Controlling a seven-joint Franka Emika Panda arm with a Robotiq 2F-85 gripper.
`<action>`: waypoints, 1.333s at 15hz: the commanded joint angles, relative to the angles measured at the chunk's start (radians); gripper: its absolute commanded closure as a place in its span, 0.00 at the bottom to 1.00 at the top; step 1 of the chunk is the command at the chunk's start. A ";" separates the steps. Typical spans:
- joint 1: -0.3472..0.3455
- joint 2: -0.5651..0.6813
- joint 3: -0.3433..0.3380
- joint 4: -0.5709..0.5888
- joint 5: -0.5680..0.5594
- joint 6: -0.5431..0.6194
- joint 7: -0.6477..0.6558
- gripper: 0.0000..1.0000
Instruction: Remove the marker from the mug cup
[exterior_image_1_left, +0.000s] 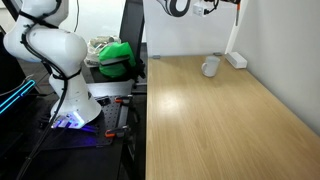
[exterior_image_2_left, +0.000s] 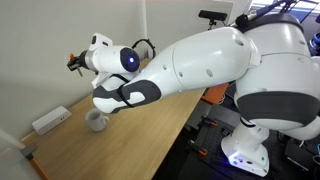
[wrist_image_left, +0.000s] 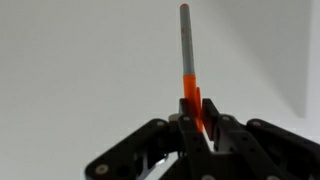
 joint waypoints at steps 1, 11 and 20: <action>0.004 -0.055 -0.007 -0.013 0.011 0.000 0.024 0.96; 0.006 -0.143 -0.086 -0.052 -0.058 0.000 0.181 0.96; -0.018 -0.284 -0.096 -0.143 -0.169 0.000 0.280 0.96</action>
